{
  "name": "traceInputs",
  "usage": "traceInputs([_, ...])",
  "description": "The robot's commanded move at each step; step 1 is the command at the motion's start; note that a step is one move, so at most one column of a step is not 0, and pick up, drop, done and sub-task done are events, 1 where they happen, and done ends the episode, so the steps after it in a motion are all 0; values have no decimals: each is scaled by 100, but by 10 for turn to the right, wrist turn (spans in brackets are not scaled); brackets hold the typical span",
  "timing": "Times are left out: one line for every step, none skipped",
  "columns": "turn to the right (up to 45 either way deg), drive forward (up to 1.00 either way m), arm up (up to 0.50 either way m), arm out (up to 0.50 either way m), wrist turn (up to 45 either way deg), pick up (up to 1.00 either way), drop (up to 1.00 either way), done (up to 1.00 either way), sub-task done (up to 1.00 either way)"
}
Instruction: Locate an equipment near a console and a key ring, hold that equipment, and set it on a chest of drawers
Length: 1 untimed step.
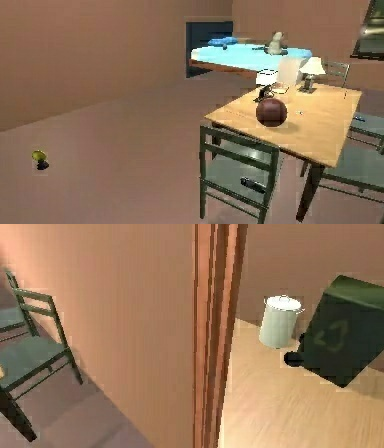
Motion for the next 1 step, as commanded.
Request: traceInputs([30, 0, 0, 0, 0, 0, 0, 0, 0])
